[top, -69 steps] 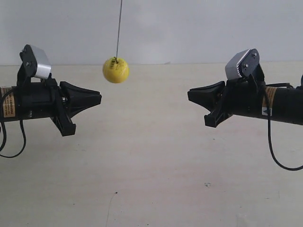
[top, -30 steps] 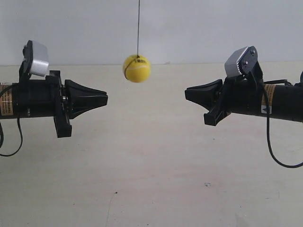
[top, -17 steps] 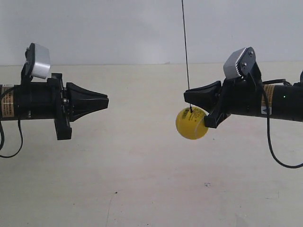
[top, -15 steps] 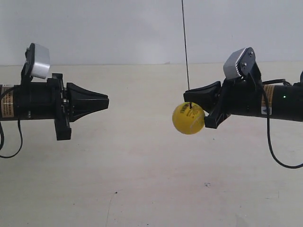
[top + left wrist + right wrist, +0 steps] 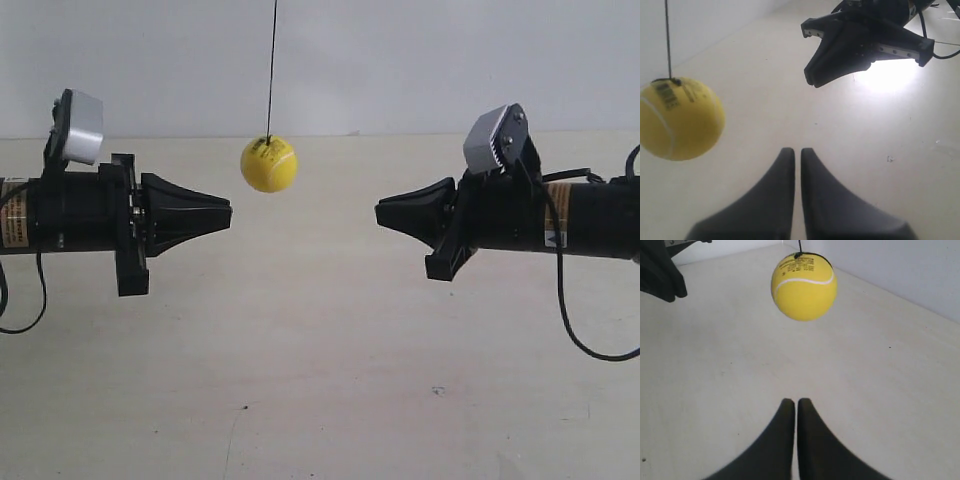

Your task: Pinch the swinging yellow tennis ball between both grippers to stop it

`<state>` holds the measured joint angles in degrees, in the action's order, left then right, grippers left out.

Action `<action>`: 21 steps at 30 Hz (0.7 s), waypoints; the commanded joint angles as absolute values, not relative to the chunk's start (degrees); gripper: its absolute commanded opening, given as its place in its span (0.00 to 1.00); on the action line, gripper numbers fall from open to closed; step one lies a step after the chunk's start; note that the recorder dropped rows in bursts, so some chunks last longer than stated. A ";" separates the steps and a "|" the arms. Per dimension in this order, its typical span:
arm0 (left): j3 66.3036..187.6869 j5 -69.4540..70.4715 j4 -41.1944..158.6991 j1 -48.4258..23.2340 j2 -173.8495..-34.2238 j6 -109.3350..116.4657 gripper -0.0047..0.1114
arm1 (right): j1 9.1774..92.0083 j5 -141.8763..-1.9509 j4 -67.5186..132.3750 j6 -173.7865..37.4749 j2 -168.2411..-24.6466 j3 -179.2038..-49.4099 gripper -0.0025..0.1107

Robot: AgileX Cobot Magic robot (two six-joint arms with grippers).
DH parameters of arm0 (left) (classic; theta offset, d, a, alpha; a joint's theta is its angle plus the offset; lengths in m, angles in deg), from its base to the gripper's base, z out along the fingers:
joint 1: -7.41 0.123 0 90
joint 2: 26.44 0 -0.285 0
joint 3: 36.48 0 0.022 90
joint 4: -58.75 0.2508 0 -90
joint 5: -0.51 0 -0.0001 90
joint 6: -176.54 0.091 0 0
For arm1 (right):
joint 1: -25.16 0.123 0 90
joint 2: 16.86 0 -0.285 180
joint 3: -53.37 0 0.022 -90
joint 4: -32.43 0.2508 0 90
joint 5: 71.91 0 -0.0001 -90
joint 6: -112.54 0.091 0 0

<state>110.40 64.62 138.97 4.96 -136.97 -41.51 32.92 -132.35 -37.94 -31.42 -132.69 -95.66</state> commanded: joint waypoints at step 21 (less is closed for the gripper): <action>113.24 65.97 139.60 1.77 -141.51 -42.63 0.08 | 33.74 -132.01 -41.66 -28.22 -132.77 -98.10 0.02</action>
